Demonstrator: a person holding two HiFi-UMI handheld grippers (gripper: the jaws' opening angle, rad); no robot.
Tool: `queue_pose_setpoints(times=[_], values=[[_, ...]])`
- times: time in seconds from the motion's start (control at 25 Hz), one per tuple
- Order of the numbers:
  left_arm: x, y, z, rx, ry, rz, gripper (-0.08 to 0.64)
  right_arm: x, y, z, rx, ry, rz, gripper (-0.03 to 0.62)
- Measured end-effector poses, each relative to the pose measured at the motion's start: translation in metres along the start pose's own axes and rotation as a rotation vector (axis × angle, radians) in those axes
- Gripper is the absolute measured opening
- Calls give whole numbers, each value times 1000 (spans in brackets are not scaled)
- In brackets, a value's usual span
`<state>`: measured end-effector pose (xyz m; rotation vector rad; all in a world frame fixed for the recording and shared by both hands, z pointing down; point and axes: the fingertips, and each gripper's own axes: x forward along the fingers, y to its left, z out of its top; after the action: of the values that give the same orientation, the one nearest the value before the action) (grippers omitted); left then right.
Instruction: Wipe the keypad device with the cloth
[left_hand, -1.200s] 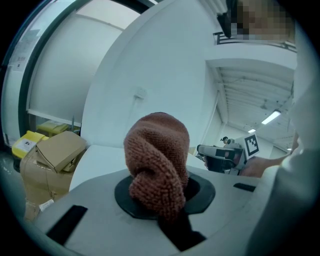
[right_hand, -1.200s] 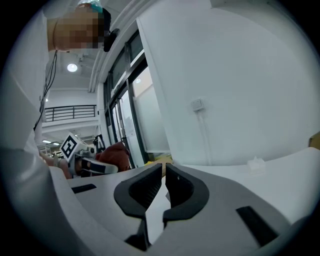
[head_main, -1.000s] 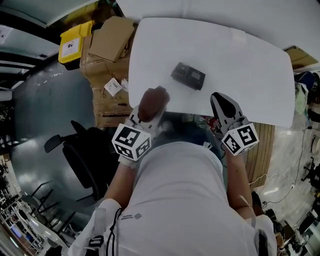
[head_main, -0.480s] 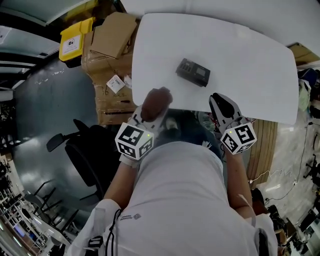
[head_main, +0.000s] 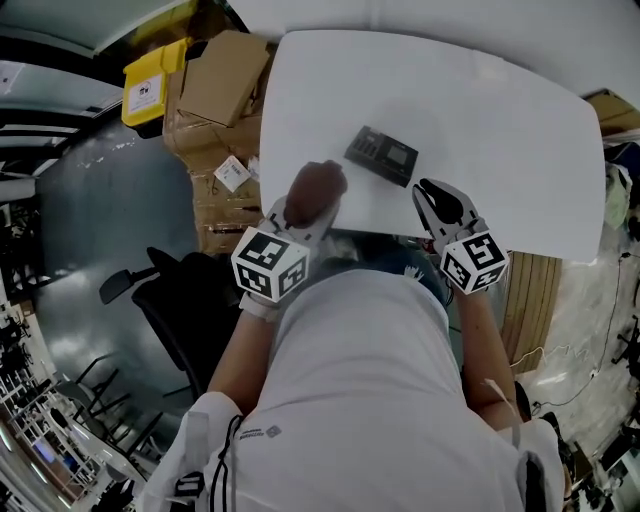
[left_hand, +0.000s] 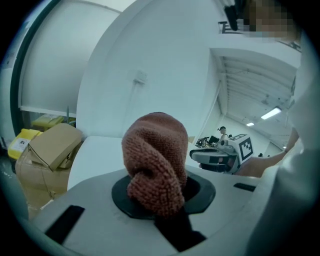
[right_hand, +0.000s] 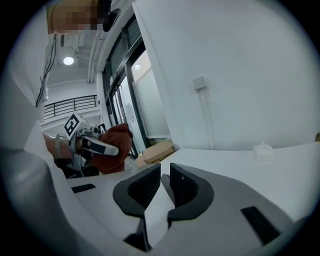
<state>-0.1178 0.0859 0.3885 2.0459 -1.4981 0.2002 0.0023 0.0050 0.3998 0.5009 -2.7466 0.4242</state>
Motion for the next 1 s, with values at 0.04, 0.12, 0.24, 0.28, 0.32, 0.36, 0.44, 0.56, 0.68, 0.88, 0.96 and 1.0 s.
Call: queue_pose_setpoints(times=[0.04, 0.12, 0.24, 0.28, 0.32, 0.36, 0.44, 0.56, 0.68, 0.88, 0.96, 1.0], values=[[7, 3, 0, -11, 14, 4, 68, 3, -4, -2, -3, 8, 6, 31], [19, 10, -4, -31, 54, 15, 71, 8, -12, -6, -12, 25, 19, 31], [37, 22, -18, -66, 145, 34, 72, 17, -20, -14, -29, 54, 43, 31], [42, 25, -22, -71, 173, 40, 72, 19, -23, -17, -35, 64, 51, 31], [47, 28, -25, -70, 195, 48, 75, 22, -25, -20, -39, 74, 61, 32], [51, 32, -28, -67, 213, 55, 79, 25, -26, -23, -39, 84, 73, 32], [58, 38, -33, -64, 243, 66, 94, 32, -27, -29, -24, 102, 106, 44], [71, 50, -41, -30, 313, 85, 103, 43, -31, -41, -20, 149, 143, 160], [82, 63, -48, 30, 388, 106, 103, 52, -36, -51, -69, 188, 141, 169], [100, 81, -48, 83, 442, 106, 95, 65, -43, -61, -46, 206, 149, 169], [108, 88, -45, 87, 445, 105, 91, 68, -43, -66, -45, 218, 156, 169], [111, 91, -43, 85, 445, 103, 89, 69, -42, -69, -50, 228, 161, 169]])
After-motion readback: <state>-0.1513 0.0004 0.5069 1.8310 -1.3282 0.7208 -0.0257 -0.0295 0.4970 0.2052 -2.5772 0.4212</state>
